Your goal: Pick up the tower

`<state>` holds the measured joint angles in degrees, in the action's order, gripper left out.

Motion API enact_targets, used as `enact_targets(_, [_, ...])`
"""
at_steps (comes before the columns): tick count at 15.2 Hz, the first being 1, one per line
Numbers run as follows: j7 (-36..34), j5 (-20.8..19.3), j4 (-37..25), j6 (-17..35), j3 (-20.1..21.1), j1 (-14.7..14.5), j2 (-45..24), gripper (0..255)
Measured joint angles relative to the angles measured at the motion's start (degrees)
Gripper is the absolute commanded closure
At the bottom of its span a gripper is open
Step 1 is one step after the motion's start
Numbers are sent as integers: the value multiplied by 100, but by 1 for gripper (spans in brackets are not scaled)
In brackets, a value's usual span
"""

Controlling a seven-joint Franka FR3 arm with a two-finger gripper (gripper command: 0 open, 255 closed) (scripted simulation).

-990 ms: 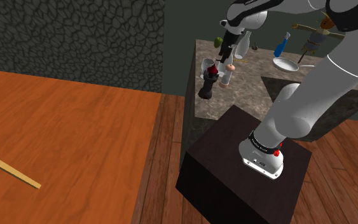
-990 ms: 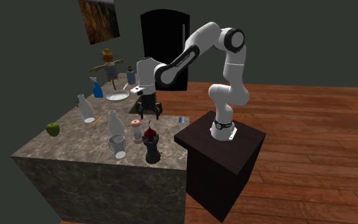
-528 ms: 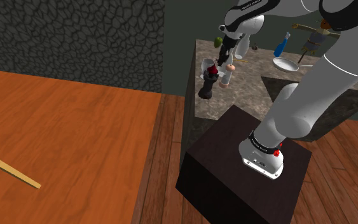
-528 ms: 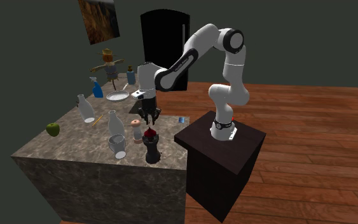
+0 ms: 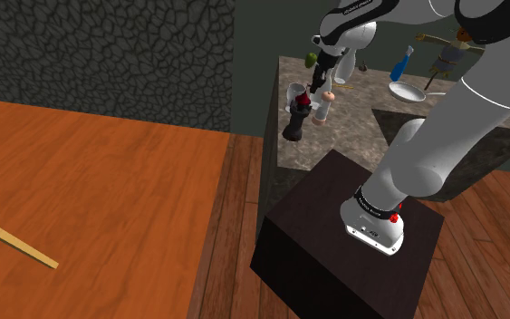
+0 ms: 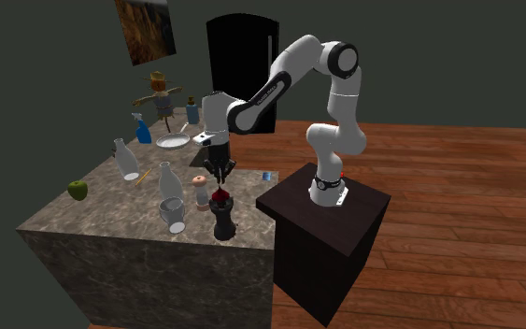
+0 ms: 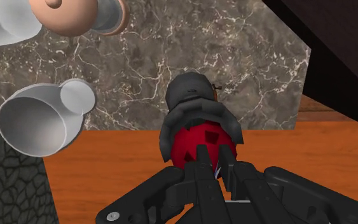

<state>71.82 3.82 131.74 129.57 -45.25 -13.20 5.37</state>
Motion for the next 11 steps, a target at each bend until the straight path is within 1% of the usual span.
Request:
enact_targets(3, [-103,-103,-67,-148,37,6,107,255])
enact_targets(11, [-365,-403,-425,-759,149,58,461,255])
